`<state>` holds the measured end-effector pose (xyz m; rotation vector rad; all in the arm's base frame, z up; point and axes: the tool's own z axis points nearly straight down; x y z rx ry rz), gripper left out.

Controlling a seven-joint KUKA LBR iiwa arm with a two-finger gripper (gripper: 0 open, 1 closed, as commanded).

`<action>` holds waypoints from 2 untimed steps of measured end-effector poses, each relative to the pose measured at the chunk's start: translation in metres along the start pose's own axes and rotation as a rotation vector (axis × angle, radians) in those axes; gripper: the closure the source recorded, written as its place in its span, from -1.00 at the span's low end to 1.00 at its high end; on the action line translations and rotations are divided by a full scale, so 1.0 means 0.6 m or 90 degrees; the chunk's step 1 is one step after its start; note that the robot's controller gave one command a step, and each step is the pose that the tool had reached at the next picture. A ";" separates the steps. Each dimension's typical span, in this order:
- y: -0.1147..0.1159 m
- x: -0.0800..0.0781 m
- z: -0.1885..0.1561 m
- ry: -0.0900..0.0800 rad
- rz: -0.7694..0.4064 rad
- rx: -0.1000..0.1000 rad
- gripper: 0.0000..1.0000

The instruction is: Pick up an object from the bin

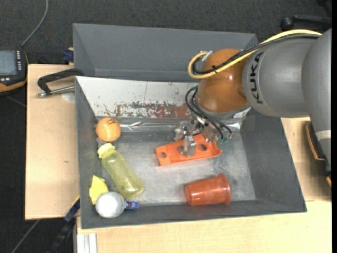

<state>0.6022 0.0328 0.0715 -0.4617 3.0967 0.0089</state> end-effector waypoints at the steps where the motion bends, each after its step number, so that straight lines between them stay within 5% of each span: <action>1: -0.004 0.003 -0.080 0.003 -0.007 -0.001 1.00; 2: 0.017 -0.004 -0.209 -0.002 -0.038 0.000 1.00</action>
Offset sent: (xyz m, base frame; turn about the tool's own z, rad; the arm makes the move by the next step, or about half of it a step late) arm -0.0033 0.0116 0.1315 -0.0666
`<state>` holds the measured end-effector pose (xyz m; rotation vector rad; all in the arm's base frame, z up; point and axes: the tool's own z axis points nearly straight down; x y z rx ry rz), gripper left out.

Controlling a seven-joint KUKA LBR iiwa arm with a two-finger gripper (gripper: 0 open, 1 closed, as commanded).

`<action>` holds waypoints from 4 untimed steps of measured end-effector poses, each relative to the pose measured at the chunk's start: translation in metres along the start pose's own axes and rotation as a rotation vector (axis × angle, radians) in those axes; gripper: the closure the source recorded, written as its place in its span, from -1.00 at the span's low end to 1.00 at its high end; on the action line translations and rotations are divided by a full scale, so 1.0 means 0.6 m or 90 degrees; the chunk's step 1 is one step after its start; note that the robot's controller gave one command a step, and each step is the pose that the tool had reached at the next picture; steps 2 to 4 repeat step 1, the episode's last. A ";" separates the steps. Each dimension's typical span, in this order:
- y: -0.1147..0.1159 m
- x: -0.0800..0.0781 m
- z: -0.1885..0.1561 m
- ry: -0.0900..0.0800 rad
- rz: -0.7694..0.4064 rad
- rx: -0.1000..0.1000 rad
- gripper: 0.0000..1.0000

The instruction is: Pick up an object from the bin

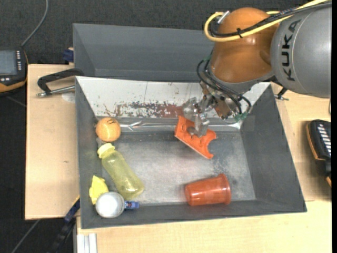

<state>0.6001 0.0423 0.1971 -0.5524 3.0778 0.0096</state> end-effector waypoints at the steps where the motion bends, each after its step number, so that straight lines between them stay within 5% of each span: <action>1: 0.029 0.011 -0.039 -0.001 -0.022 -0.001 1.00; 4: 0.029 0.011 -0.039 -0.001 -0.022 -0.001 1.00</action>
Offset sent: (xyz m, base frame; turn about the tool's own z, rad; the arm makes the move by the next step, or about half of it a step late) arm -0.0116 -0.0142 0.1377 -0.0235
